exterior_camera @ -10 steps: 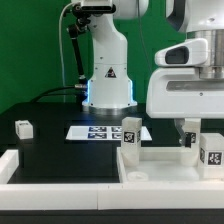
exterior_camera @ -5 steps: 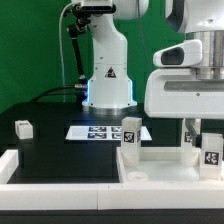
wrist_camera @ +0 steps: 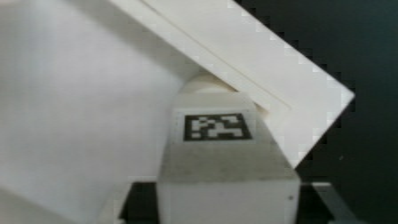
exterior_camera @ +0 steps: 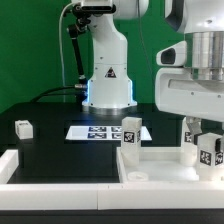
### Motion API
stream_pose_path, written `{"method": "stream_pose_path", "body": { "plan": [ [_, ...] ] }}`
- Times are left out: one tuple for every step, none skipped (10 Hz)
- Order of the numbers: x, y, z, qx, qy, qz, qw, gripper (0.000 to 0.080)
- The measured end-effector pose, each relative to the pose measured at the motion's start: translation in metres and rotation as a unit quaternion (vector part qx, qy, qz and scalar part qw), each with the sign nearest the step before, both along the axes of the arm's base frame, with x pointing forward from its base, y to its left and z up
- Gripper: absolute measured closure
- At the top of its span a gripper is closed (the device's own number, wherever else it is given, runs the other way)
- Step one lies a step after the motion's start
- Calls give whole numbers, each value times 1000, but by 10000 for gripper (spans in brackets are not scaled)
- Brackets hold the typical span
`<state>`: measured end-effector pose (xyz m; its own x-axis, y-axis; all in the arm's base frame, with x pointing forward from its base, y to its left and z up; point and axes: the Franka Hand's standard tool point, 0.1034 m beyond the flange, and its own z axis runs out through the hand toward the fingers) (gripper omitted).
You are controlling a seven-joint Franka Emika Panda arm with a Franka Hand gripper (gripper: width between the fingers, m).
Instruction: Assemble square table
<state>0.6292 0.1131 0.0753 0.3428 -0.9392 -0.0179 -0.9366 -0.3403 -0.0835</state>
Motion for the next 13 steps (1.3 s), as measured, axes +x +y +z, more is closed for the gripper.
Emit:
{"method": "stream_pose_path", "body": {
  "plan": [
    [-3, -1, 0, 11, -7, -66, 998, 510],
    [-2, -1, 0, 13, -6, -89, 996, 510],
    [-3, -1, 0, 16, -3, -117, 993, 510],
    [-3, -1, 0, 21, -1, -147, 989, 508],
    [-3, 0, 0, 24, 1, -181, 983, 508],
    [-3, 0, 0, 24, 1, -180, 983, 508],
    [-3, 0, 0, 23, 0, -167, 986, 508],
    [-3, 1, 0, 17, 2, -141, 990, 508],
    [-2, 5, 4, -8, 9, -24, 1000, 308],
    [-1, 7, 4, -12, 3, 41, 999, 308],
    [-1, 6, 3, -14, 3, 61, 998, 178],
    [-1, 5, 3, -17, 2, 95, 995, 156],
    [-1, 5, 3, -20, 1, 135, 991, 156]
  ]
}}
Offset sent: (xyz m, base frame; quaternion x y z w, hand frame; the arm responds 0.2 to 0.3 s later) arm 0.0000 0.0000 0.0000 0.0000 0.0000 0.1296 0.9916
